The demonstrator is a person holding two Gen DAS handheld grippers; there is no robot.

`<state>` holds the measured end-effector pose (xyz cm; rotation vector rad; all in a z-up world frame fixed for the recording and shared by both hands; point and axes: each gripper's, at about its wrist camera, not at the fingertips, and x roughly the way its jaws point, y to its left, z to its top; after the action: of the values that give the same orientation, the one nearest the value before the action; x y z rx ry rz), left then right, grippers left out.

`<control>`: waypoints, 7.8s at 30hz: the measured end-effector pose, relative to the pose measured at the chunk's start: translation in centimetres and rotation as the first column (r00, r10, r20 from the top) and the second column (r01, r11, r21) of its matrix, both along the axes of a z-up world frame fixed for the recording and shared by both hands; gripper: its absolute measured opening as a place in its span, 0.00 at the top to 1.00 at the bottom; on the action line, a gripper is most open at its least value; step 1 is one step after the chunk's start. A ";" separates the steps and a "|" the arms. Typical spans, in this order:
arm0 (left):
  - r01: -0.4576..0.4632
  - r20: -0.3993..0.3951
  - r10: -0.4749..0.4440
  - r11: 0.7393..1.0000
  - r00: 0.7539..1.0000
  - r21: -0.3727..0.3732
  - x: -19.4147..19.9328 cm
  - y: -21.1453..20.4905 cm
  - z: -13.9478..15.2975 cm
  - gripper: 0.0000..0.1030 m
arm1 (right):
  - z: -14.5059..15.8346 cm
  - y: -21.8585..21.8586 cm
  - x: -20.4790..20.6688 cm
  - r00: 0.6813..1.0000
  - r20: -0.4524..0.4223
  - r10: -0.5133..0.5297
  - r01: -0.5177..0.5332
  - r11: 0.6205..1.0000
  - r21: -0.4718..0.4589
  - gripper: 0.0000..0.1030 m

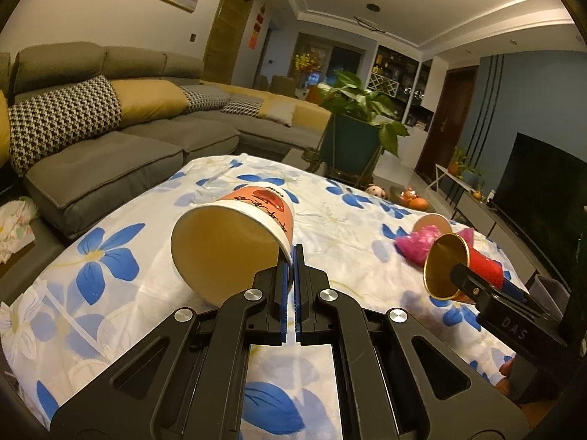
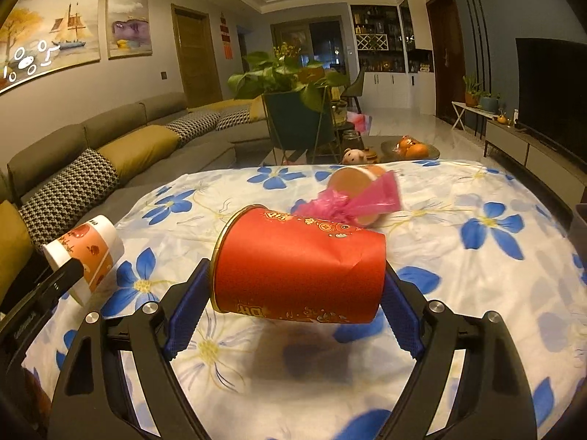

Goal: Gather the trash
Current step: 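Carry the paper cup and red cup over the grey bin, then open both tools to drop the cups into the bin, then move both open tools back to the pink bag and remaining cup, then grasp the pink plastic bag with the left tool while the right tool grasps the small white cup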

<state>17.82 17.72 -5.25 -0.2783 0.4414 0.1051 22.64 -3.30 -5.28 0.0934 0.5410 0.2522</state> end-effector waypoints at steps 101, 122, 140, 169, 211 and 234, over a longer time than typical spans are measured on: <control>0.812 0.036 -0.820 0.572 0.572 0.121 5.7 -49.7 1.6 0.98 | 2.8 -41.9 -8.5 0.763 0.195 -0.617 0.619 0.783 0.058 0.20; 0.841 0.011 -0.845 0.533 0.534 0.091 6.8 -51.0 0.1 0.98 | 2.2 -42.3 -7.5 0.763 0.182 -0.620 0.618 0.782 0.077 0.19; 0.826 0.000 -0.828 0.559 0.561 0.065 7.4 -49.5 -0.5 0.61 | 3.2 -43.1 -8.7 0.742 0.181 -0.646 0.630 0.763 0.144 0.16; 0.132 0.016 -0.138 0.971 0.990 0.198 5.8 -19.1 0.0 0.26 | 3.5 -24.9 -5.9 0.914 0.242 -0.326 0.313 0.945 0.093 0.15; 0.239 -0.113 -0.250 0.966 0.962 -0.104 15.4 -12.1 -2.6 0.75 | 1.1 -11.0 6.2 0.984 0.118 -0.130 0.132 0.991 -0.006 0.19; -0.066 -0.086 0.067 0.998 0.994 0.007 15.5 -4.9 -2.7 0.75 | -2.7 -3.7 14.7 0.991 -0.071 -0.112 0.100 0.982 -0.159 0.69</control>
<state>33.33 12.85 -7.97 -0.2851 0.5180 0.1836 37.31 -7.01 -7.96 -0.0189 0.6311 0.1017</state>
